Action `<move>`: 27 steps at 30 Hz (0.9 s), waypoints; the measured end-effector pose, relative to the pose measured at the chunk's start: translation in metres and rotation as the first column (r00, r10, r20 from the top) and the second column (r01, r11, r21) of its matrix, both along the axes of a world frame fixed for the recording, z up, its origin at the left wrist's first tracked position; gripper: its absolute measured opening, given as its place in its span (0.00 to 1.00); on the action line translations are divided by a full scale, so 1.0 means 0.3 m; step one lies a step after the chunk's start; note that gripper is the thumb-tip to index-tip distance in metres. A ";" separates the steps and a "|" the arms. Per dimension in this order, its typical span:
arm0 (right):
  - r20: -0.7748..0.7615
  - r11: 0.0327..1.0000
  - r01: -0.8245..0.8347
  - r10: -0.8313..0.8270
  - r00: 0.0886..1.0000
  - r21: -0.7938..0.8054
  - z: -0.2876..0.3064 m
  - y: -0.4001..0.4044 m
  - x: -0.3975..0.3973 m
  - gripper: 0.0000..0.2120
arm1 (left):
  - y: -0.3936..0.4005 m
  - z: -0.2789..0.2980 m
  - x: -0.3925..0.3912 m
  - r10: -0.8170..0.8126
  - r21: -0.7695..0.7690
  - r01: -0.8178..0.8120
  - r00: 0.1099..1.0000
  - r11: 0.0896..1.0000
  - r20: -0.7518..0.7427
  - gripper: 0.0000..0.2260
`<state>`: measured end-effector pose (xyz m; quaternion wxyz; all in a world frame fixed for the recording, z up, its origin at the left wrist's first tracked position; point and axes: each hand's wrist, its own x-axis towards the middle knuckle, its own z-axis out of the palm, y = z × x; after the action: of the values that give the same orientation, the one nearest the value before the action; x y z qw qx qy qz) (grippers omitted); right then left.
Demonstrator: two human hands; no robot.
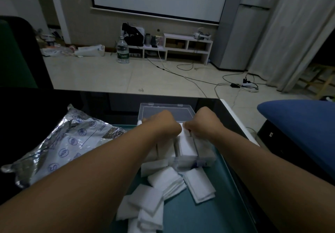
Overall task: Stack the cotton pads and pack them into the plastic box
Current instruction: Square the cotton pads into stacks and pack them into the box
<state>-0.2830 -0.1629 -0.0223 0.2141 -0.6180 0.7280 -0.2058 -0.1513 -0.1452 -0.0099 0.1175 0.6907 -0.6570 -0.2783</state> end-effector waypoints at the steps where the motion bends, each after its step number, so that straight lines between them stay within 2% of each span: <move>1: -0.029 1.000 -0.011 0.010 1.000 -0.015 -0.001 0.003 0.001 0.13 | -0.001 0.000 -0.001 0.007 0.011 -0.007 1.000 1.000 -0.017 0.04; 4: -0.113 0.997 -0.045 0.038 0.993 -0.056 -0.014 0.015 0.006 0.12 | -0.006 0.003 0.000 0.036 0.025 -0.034 0.998 0.999 -0.056 0.04; 6: -0.113 0.997 -0.041 0.034 0.993 -0.068 -0.025 0.021 0.006 0.12 | -0.015 -0.003 0.005 0.064 0.020 -0.062 0.994 0.998 -0.084 0.05; 16: 0.117 1.000 0.020 -0.018 0.993 -0.021 -0.015 0.015 -0.027 0.11 | -0.033 -0.019 0.005 0.115 -0.022 -0.119 0.985 0.993 -0.130 0.10; 22: 0.050 0.999 0.048 -0.047 0.998 -0.013 -0.022 0.027 -0.025 0.12 | -0.021 -0.015 -0.014 0.152 -0.045 -0.151 0.988 0.988 0.013 0.13; 27: 0.019 0.999 0.028 -0.028 0.999 -0.026 -0.023 0.026 -0.027 0.12 | -0.022 -0.014 -0.018 0.150 -0.033 -0.148 0.987 0.988 0.052 0.12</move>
<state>-0.2911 -0.1550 -0.0292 0.2097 -0.6085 0.7318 -0.2243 -0.1568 -0.1519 -0.0141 0.1303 0.7433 -0.6106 -0.2403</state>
